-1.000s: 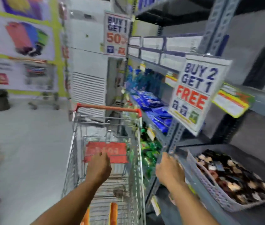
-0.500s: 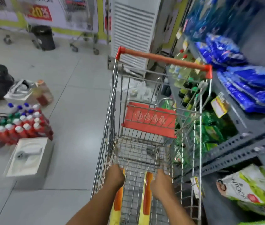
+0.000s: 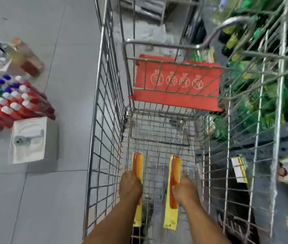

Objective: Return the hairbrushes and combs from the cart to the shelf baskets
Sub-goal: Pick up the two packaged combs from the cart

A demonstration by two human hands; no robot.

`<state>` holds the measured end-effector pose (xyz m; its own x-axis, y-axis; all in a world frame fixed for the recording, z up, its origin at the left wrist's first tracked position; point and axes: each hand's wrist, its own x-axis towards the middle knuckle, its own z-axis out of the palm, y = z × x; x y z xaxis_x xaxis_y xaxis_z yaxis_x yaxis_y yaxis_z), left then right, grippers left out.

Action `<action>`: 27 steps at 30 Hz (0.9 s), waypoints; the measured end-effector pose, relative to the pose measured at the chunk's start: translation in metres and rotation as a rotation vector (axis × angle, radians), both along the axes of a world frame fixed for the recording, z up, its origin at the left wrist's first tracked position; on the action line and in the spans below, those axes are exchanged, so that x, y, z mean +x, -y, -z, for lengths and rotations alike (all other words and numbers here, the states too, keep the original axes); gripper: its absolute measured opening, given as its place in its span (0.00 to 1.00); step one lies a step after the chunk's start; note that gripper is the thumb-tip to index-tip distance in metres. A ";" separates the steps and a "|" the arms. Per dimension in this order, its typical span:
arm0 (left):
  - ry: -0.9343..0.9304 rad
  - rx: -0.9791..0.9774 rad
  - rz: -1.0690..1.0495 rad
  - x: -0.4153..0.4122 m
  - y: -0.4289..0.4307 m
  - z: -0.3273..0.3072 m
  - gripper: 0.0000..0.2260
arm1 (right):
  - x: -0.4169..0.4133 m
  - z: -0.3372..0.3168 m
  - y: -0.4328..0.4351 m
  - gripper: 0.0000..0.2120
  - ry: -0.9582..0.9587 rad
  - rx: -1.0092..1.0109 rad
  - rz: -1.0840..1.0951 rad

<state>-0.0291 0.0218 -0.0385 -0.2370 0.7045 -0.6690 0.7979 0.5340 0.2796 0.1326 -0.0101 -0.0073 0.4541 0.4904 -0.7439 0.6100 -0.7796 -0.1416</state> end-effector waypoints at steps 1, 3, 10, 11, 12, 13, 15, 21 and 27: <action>-0.012 0.009 0.001 0.001 0.001 0.004 0.06 | -0.001 0.007 0.002 0.23 0.001 -0.011 0.028; -0.024 0.026 0.007 0.001 0.001 0.006 0.07 | -0.002 0.014 0.004 0.23 0.013 -0.022 0.046; -0.045 0.059 -0.001 0.003 0.001 0.015 0.07 | 0.001 0.026 -0.002 0.25 0.015 -0.100 0.109; -0.043 0.062 -0.020 0.002 0.003 0.016 0.06 | 0.001 0.028 -0.001 0.27 0.012 -0.110 0.116; -0.043 0.065 -0.035 0.002 0.003 0.016 0.06 | 0.001 0.028 -0.001 0.28 0.014 -0.118 0.120; -0.043 0.072 -0.041 0.002 0.003 0.017 0.06 | 0.002 0.030 -0.002 0.27 0.019 -0.125 0.121; -0.044 0.074 -0.045 0.002 0.004 0.018 0.06 | 0.001 0.032 -0.001 0.22 0.029 -0.135 0.115; -0.039 0.098 -0.055 0.002 0.005 0.020 0.06 | -0.001 0.034 0.001 0.22 0.059 -0.152 0.121; -0.049 0.064 -0.076 0.001 0.002 0.022 0.10 | 0.000 0.041 0.005 0.15 0.059 -0.107 0.142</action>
